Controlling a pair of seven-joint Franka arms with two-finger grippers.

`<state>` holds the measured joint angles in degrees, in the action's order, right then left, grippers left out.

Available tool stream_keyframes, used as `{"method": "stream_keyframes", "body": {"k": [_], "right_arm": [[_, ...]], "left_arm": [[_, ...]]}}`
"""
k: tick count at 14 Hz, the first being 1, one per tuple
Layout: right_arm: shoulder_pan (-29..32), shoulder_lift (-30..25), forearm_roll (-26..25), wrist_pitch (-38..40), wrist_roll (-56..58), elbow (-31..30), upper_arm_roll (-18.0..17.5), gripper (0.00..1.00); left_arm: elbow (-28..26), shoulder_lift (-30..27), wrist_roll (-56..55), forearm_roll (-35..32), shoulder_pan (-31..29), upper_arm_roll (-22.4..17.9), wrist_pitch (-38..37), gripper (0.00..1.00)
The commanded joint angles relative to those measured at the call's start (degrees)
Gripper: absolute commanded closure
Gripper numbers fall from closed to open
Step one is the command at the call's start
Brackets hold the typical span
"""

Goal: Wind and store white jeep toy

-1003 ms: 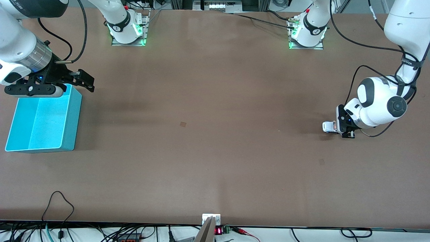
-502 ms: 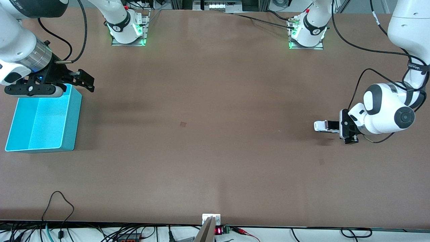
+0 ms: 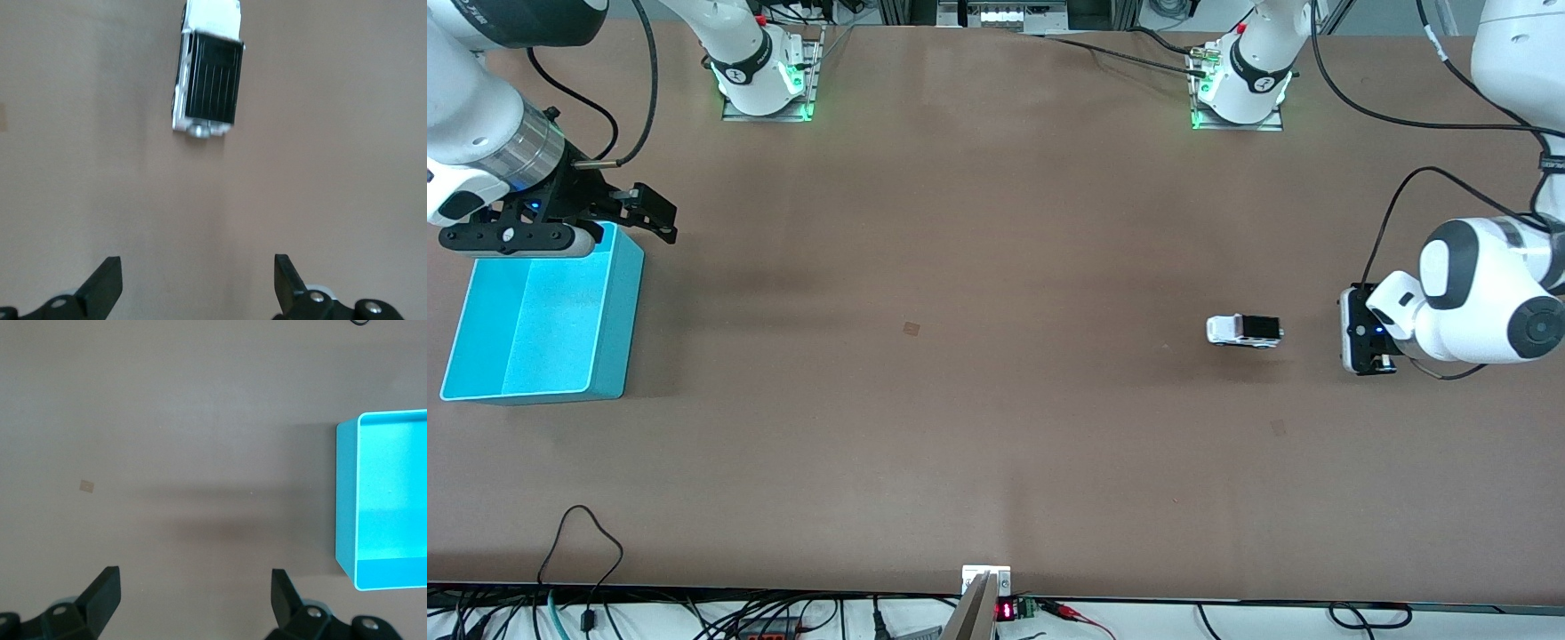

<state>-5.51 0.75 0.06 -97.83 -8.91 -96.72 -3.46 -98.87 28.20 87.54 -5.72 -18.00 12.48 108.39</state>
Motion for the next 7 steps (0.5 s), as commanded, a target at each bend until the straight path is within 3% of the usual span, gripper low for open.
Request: {"method": "stream_keyframes", "body": {"k": [1,4,7], "right_arm": [[-0.2,-0.7,-0.2,1.1,-0.4,0.3,0.0,0.00],[-0.2,-0.7,-0.1,1.0,-0.6,0.3,0.0,0.00],[-0.2,-0.7,-0.1,1.1,-0.3,0.3,0.0,0.00]], "left_arm": [[6.6,-0.2,-5.7,-0.9,1.8,0.5,-8.3,0.00],[14.4,-0.3,-18.0,-0.5,4.5,0.6,-19.4,0.00],[18.9,-1.6,-29.7,-0.2,6.5,1.1,-27.2,0.00]]}}
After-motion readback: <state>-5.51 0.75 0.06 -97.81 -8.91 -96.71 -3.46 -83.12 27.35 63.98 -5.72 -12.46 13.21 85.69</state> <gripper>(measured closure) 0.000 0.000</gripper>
